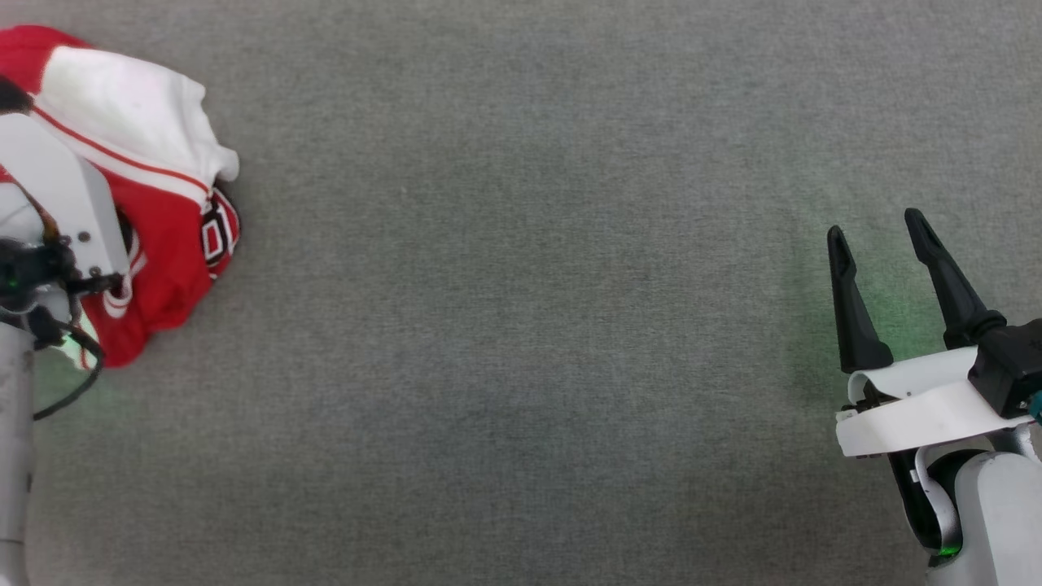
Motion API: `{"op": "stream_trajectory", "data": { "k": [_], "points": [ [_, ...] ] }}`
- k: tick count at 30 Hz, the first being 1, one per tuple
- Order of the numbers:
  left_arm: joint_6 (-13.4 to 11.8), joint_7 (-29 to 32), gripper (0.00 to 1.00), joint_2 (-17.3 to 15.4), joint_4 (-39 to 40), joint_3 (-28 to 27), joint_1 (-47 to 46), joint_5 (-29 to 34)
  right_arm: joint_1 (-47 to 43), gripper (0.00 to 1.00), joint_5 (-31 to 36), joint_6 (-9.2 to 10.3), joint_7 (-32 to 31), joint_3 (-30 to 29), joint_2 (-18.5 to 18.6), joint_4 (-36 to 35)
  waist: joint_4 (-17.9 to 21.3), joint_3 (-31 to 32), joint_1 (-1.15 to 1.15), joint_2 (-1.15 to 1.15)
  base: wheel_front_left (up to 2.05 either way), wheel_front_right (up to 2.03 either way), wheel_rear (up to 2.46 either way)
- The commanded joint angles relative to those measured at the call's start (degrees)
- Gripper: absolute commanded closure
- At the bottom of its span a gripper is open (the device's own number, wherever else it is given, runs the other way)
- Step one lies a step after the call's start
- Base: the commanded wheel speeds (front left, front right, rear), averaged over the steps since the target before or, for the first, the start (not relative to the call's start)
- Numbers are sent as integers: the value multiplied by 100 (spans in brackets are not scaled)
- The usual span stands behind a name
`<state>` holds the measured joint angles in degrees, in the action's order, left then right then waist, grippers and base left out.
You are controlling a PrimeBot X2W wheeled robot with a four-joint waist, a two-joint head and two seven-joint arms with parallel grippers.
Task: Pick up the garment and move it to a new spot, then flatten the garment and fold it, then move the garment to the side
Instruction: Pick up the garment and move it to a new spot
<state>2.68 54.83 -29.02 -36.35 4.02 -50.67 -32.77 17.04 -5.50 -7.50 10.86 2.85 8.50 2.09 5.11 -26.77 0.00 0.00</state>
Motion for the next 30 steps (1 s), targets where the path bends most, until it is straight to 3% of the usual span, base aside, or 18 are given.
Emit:
{"op": "stream_trajectory", "data": {
  "k": [1,2,3,5,12,20,30],
  "points": [
    [-51,-50,0,283,-389,150,298,13,63,0,-29,2,35,31,-12,17,139,-138,0,0,0,0,0],
    [-70,-80,20,324,-473,137,316,-22,81,0,-30,2,28,31,-12,21,143,-140,0,0,0,0,0],
    [-60,-103,54,355,-541,145,322,-38,93,0,-33,2,24,28,-15,29,143,-139,0,0,0,0,0],
    [-86,-143,100,371,-682,138,309,-55,97,0,-33,2,21,13,-19,41,134,-116,0,0,0,0,0],
    [92,-385,100,211,-740,220,72,57,-92,0,-22,2,-2,-99,-18,122,-27,242,0,0,0,0,0],
    [301,-893,100,-179,-285,512,-237,417,-471,0,-9,2,-75,-180,-7,191,-301,1048,0,0,0,0,0],
    [436,-1386,100,-220,439,909,-451,535,-978,0,3,2,-250,-328,5,123,-641,1980,0,0,0,0,0]
  ]
}}
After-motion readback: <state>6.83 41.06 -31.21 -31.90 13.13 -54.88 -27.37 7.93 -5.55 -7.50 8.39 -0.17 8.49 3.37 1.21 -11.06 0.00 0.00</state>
